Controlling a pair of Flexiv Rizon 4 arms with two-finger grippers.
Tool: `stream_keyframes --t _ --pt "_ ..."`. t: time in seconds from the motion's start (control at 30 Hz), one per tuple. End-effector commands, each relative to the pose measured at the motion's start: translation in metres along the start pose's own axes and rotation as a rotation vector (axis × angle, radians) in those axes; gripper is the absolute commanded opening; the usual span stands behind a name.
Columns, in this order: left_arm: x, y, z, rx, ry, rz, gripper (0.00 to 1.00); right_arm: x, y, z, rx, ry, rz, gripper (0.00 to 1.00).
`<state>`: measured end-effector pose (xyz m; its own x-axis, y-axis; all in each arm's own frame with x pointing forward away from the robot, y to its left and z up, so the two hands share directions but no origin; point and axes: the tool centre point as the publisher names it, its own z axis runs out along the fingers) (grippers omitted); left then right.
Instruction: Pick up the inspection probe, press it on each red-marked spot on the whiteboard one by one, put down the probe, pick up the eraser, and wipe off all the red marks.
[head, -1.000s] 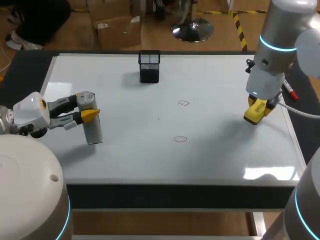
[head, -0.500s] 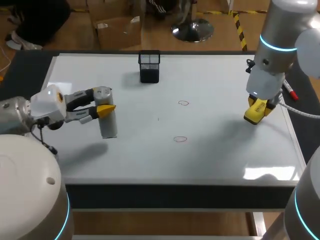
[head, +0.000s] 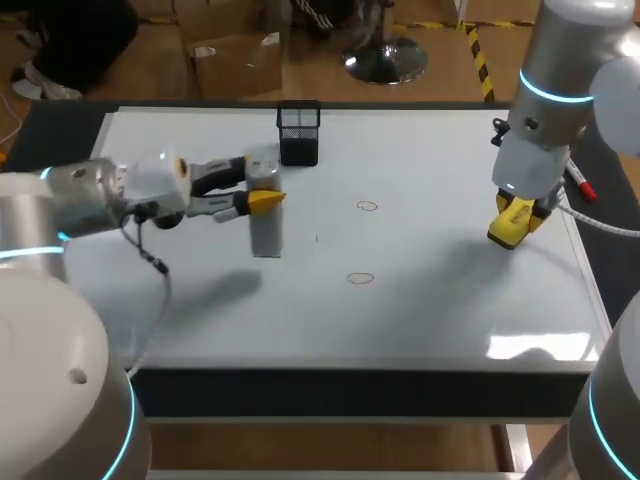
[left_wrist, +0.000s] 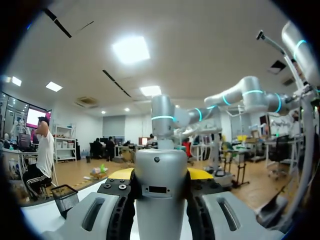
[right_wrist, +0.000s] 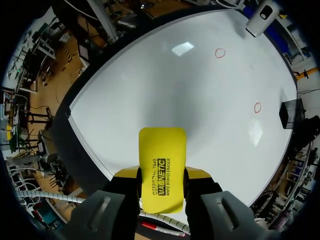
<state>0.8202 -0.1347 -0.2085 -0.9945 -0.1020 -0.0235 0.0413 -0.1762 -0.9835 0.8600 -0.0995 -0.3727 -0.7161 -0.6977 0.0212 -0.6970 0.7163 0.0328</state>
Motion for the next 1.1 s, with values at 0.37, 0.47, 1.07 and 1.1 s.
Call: stream_keyframes --t 0.37,0.47,1.07,1.1 --pt "-0.04 0.014 0.082 0.007 0.12 -0.017 0.0 0.0 0.0 0.0 0.003 0.002 -0.001 0.0" --pt "-0.047 0.019 0.096 0.005 0.126 -0.022 0.0 0.0 0.0 0.0 0.003 0.002 -0.001 0.0" --pt "-0.092 0.05 0.159 -0.001 0.147 -0.024 0.0 0.0 0.0 0.0 0.003 0.002 -0.001 0.0" --pt "-0.093 0.052 0.161 -0.002 0.148 -0.022 0.0 0.0 0.0 0.0 0.003 0.002 -0.001 0.0"
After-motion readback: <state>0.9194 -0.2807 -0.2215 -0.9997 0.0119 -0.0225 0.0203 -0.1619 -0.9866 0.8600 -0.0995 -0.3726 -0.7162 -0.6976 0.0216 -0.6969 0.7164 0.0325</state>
